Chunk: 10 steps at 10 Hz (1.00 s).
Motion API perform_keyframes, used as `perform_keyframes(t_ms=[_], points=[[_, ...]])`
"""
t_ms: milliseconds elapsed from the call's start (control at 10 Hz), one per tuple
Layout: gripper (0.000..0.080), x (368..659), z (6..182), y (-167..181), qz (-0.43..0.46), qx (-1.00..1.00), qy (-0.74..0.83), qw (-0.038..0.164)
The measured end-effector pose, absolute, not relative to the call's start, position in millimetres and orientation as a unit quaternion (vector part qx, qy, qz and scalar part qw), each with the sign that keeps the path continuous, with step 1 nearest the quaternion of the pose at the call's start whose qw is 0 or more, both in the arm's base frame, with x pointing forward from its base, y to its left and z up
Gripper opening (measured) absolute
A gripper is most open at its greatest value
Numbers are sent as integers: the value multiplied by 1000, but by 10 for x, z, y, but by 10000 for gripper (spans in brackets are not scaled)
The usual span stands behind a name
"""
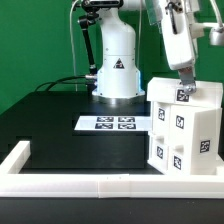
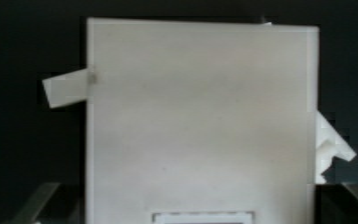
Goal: Assemble cabinet
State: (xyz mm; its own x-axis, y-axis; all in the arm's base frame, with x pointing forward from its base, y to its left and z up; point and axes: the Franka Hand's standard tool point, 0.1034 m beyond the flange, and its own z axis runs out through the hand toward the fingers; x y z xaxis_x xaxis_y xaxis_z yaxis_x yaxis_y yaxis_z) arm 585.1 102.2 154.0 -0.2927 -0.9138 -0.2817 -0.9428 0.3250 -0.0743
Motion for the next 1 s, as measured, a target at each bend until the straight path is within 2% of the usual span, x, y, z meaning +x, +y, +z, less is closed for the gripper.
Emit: perform_keyframes(t_ms=[500,600,700,1000], points=[[566,5842,1537,1073,75,-505,848,142],[731,5829,1565,1072,76,-508,845,146],[779,5814,1604,1078,76,-510,844,150],[798,5803,1779,1101,80,-502,845,167]])
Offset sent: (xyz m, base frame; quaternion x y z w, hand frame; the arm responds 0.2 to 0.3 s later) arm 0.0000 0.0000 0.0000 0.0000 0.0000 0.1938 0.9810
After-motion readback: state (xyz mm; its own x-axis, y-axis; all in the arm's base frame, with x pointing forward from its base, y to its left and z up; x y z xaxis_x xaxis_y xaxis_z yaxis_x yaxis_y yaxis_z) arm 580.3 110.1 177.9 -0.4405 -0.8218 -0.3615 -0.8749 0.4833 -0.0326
